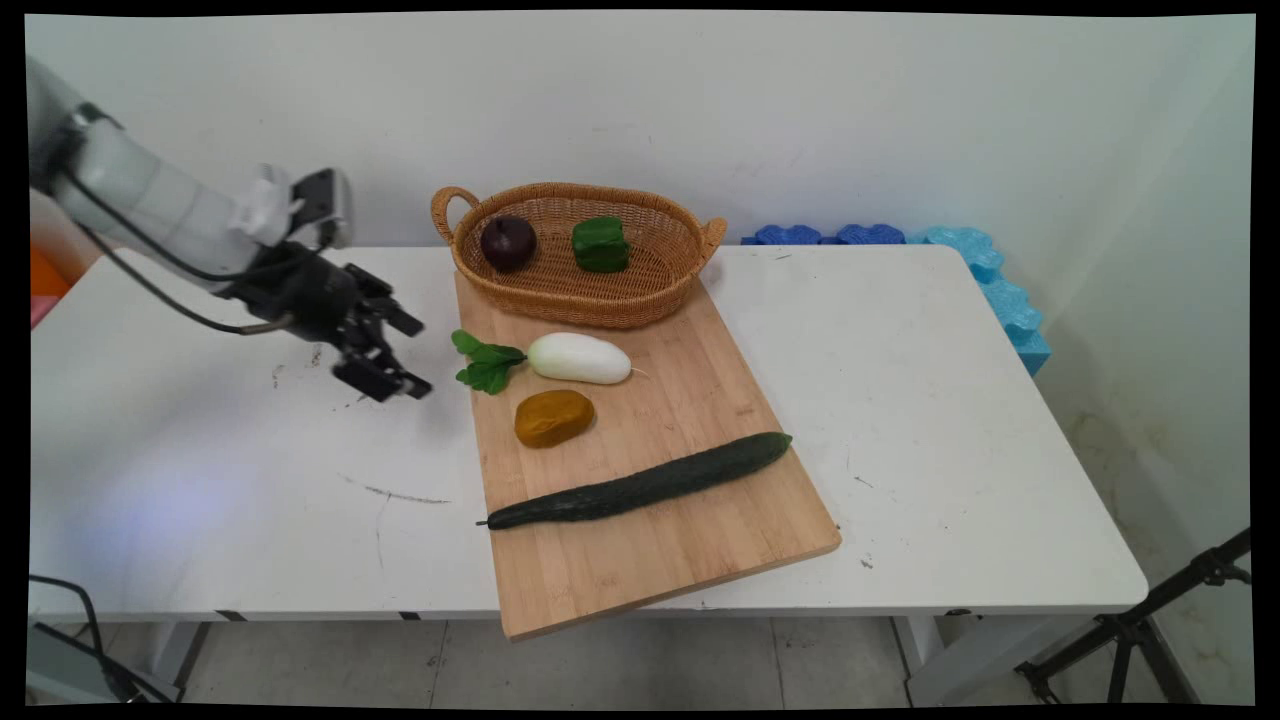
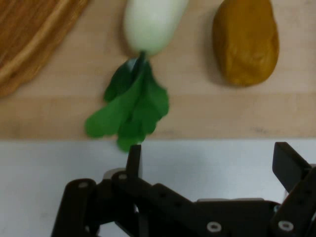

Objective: Pick up the potato from the cutting board

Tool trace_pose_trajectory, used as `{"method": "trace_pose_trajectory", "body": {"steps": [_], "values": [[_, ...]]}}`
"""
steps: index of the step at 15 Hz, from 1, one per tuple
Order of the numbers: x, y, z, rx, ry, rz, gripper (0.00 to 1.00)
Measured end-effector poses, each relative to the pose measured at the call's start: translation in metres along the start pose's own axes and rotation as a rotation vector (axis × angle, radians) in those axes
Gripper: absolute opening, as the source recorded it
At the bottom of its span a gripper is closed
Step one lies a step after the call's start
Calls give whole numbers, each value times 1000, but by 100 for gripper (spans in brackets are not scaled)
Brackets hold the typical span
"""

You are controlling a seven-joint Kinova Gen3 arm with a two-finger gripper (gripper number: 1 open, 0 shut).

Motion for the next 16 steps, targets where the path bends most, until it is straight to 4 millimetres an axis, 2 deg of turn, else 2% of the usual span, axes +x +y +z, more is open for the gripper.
{"method": "trace_pose_trajectory", "body": {"steps": [7, 16], "values": [[44, 21, 58, -29, -7, 17, 100], [70, 35, 119, -28, -40, 9, 100]]}}
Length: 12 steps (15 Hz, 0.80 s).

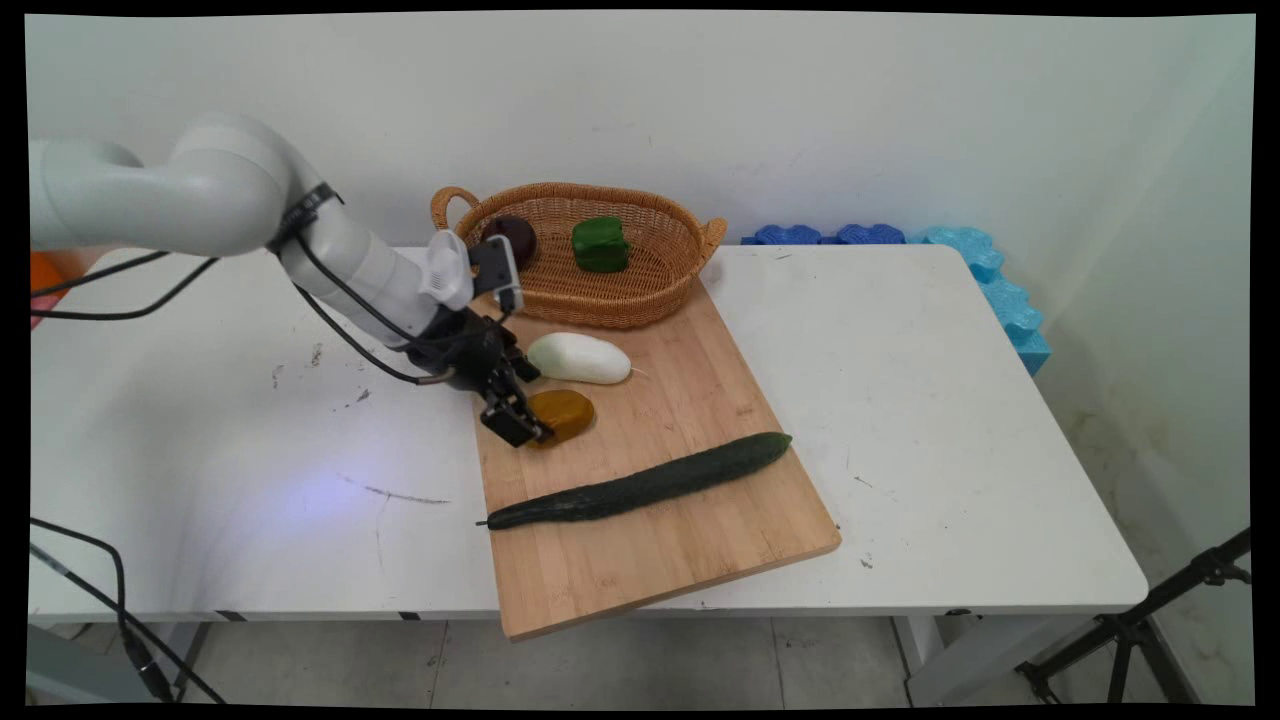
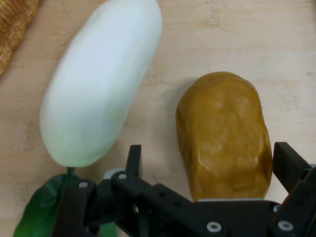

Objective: Pick up the potato from the cutting board, then place the picked object in the vegetable basket

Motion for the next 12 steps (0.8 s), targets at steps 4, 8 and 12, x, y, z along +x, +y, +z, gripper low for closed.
{"method": "trace_pose_trajectory", "body": {"steps": [4, 8, 12], "values": [[3, 3, 11, 3, -10, -1, 0], [6, 6, 17, 6, -17, -3, 0], [13, 7, 17, 15, -14, -7, 0]]}}
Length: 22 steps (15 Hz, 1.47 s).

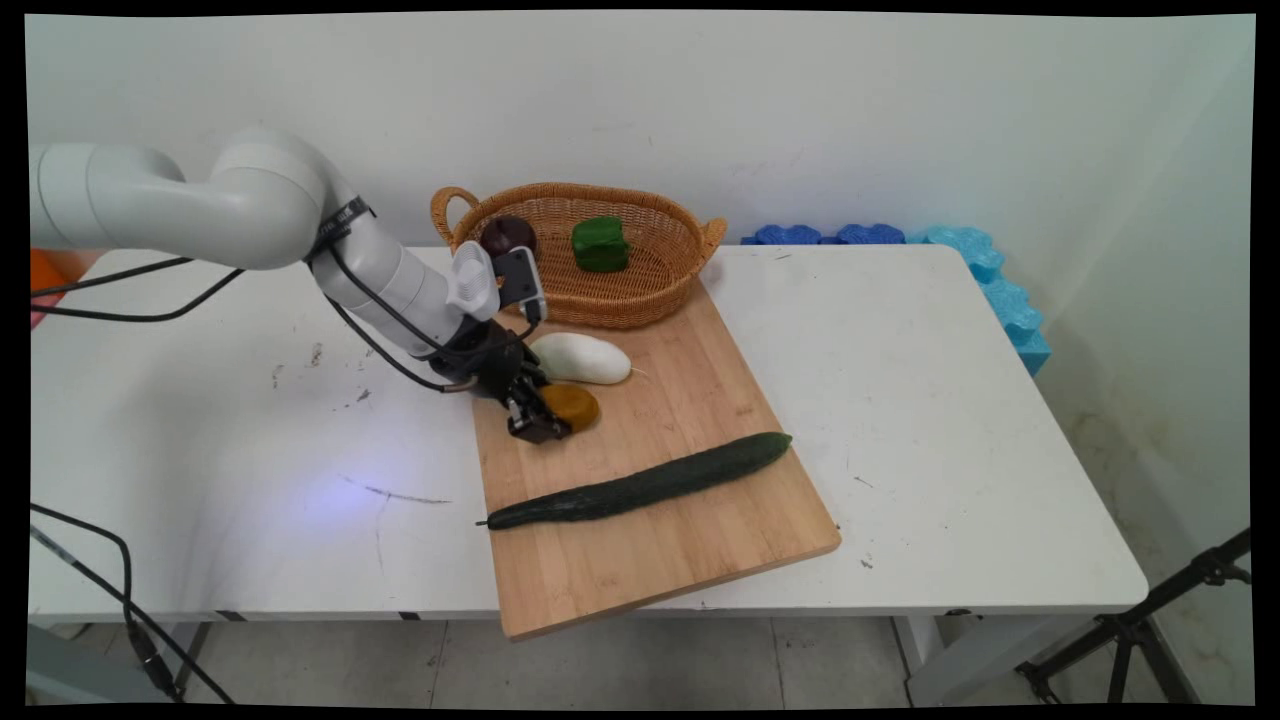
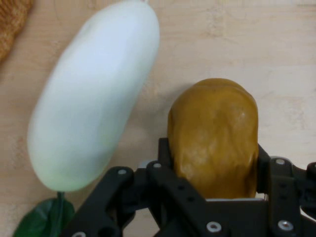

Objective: Place the picked object in the vegetable basket

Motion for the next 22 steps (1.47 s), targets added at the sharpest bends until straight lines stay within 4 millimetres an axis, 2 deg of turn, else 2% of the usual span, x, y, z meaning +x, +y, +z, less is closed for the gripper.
{"method": "trace_pose_trajectory", "body": {"steps": [6, 10, 17, 22], "values": [[27, -6, -10, 23, 47, 8, 0], [54, -20, -22, 58, 95, 5, 0], [97, -60, -36, 146, 173, -33, 0], [113, -95, -25, 197, 191, -58, 0]]}}
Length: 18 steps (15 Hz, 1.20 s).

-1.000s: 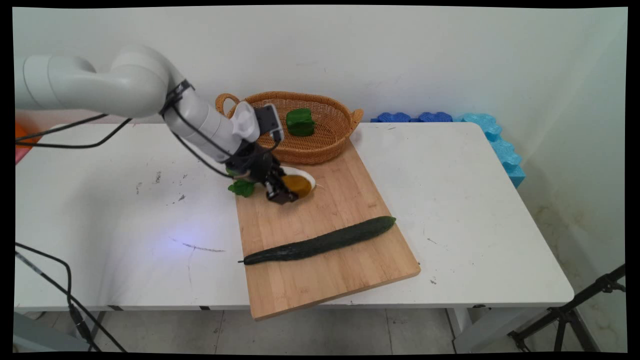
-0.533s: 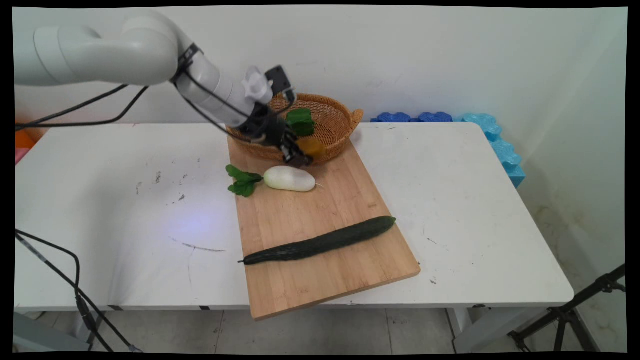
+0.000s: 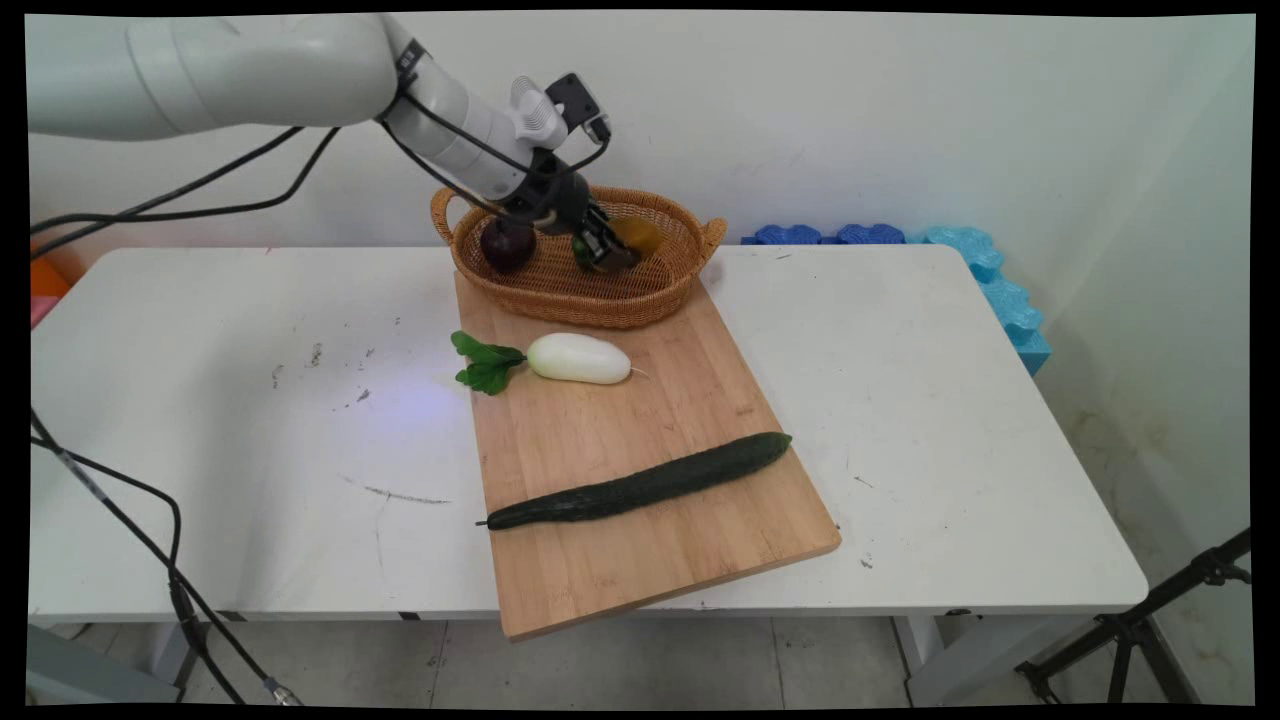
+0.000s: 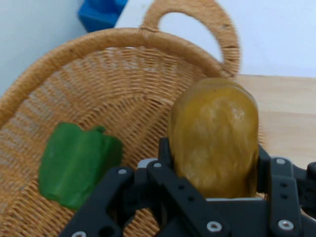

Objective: Place the picked object in the vegetable basket

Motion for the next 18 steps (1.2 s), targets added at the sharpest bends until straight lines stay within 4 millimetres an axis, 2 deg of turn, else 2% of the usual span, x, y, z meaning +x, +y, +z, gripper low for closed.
{"method": "trace_pose_trajectory", "body": {"steps": [7, 12, 15, 16, 18], "values": [[-6, -26, 43, 20, -24, -13, 0], [-12, -37, 76, 7, -39, -16, 0], [-14, -41, 88, -5, -40, -13, 0], [-15, -41, 91, -10, -39, -12, 100], [-15, -42, 95, -18, -35, -8, 100]]}}
